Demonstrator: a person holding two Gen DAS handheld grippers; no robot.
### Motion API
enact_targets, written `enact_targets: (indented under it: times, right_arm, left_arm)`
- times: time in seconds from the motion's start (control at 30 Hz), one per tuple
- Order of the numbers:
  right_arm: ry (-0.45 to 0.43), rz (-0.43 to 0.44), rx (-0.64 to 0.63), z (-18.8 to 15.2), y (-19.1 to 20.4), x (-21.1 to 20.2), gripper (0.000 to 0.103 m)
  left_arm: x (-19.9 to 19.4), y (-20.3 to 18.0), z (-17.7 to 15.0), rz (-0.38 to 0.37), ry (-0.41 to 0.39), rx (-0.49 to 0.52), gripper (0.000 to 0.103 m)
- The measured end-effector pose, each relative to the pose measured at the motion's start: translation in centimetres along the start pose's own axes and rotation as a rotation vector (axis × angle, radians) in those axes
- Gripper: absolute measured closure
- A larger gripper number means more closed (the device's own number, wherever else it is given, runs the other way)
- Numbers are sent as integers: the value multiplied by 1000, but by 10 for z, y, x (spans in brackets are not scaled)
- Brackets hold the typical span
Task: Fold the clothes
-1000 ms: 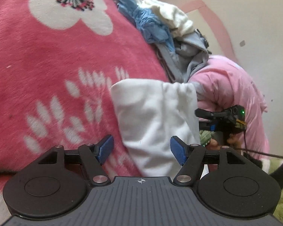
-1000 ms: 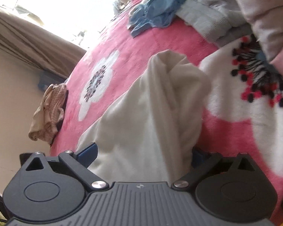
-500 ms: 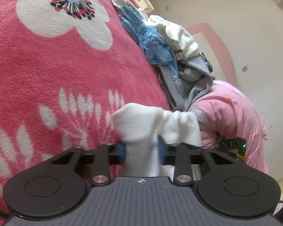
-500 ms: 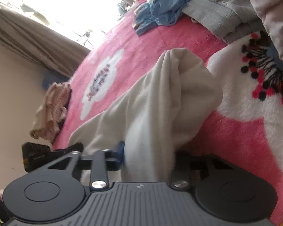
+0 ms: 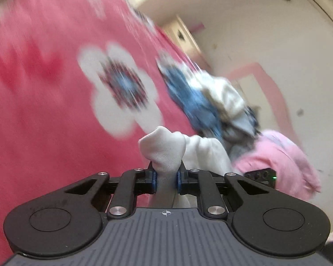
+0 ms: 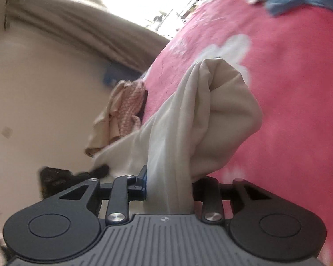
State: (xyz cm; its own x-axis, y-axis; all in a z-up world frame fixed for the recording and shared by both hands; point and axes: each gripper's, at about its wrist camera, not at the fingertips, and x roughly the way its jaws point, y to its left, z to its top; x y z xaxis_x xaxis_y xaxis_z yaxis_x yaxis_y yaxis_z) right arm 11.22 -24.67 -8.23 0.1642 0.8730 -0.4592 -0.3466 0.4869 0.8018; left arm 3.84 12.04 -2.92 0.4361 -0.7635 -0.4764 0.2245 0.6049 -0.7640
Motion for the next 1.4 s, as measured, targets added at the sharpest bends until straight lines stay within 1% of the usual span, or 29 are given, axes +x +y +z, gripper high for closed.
enact_targets:
  times: [0.03, 0.07, 0.1, 0.13, 0.17, 0.23, 0.27, 0.37, 0.4, 0.43, 0.47, 0.5, 0.6, 0.63, 0.67, 0.7, 0.73, 0.83, 0.9, 0.97, 1.0, 1.03, 1.1, 1.13, 1.17, 1.23, 1.27, 1.33, 1.4]
  right_arm:
    - [13, -38, -36, 8, 2, 15, 56]
    - [30, -107, -73, 14, 0, 29, 51]
    - [49, -158, -92, 19, -3, 39, 52]
    - [60, -159, -91, 21, -6, 41, 52]
    - [55, -150, -81, 23, -6, 37, 50]
    - [33, -168, -83, 23, -1, 24, 44]
    - [13, -194, -102, 20, 4, 12, 41]
    - [-67, -281, -151, 11, 18, -27, 40]
    - [-94, -297, -169, 7, 23, -40, 40]
    - [-107, -285, -195, 3, 31, -51, 43]
    - [-107, -264, -227, -4, 41, -57, 48]
    - [-95, -239, -265, -10, 52, -60, 50]
    - [17, -155, -421, -32, 82, -48, 55]
    - [75, -148, -484, -40, 89, -40, 59]
    - [139, -144, -538, -50, 93, -32, 62]
    - [212, -144, -563, -62, 90, -25, 62]
    - [263, -150, -565, -72, 84, -23, 63]
    - [295, -181, -549, -99, 65, -31, 63]
    - [277, -181, -502, -92, 66, -45, 66]
    - [217, -151, -499, -84, 71, -59, 67]
    - [188, -122, -495, -80, 73, -65, 67]
    - [180, -88, -487, -77, 73, -66, 67]
    - [203, -41, -490, -77, 72, -61, 67]
    - [210, -27, -486, -76, 69, -60, 67]
    - [207, -33, -471, -72, 64, -59, 67]
    - [186, -40, -429, -61, 52, -61, 67]
    - [137, -32, -376, -48, 44, -69, 64]
    - [26, -24, -274, -21, 25, -81, 64]
    - [-83, -70, -184, 1, 5, -85, 62]
  left_arm:
    - [-5, 5, 10, 29, -21, 18, 85]
    - [-6, 13, 18, 56, -32, 36, 77]
    - [-3, 25, 24, 98, -31, 33, 67]
    - [-1, 37, 29, 139, -31, 27, 64]
    - [1, 49, 30, 169, -37, -9, 64]
    - [2, 73, 33, 222, -52, -78, 64]
    - [-4, 78, 32, 209, -82, -98, 63]
    - [-27, 75, 33, 191, -185, -113, 52]
    - [-34, 71, 33, 191, -212, -108, 52]
    - [-36, 64, 32, 193, -219, -89, 52]
    - [-35, 55, 32, 192, -207, -59, 52]
    - [-31, 45, 32, 184, -179, -20, 52]
    - [-6, 17, 24, 178, -84, 149, 52]
    - [3, 10, 22, 182, -56, 206, 52]
    - [12, 13, 22, 205, -40, 230, 52]
    - [21, 16, 22, 228, -25, 255, 52]
    - [30, 19, 22, 251, -12, 273, 52]
    - [41, 46, 31, 318, -7, 212, 53]
    - [39, 57, 34, 318, 3, 172, 53]
    - [36, 53, 37, 326, -1, 167, 53]
    - [32, 48, 39, 333, -12, 179, 53]
    - [29, 40, 40, 327, -24, 193, 53]
    - [25, 24, 40, 300, -32, 230, 52]
    - [24, 15, 38, 282, -30, 252, 52]
    - [24, 6, 37, 265, -25, 276, 52]
    - [34, -9, 31, 270, 17, 332, 52]
    - [42, -17, 29, 272, 45, 360, 52]
    - [60, -34, 29, 262, 103, 409, 52]
    - [78, -52, 30, 243, 149, 467, 52]
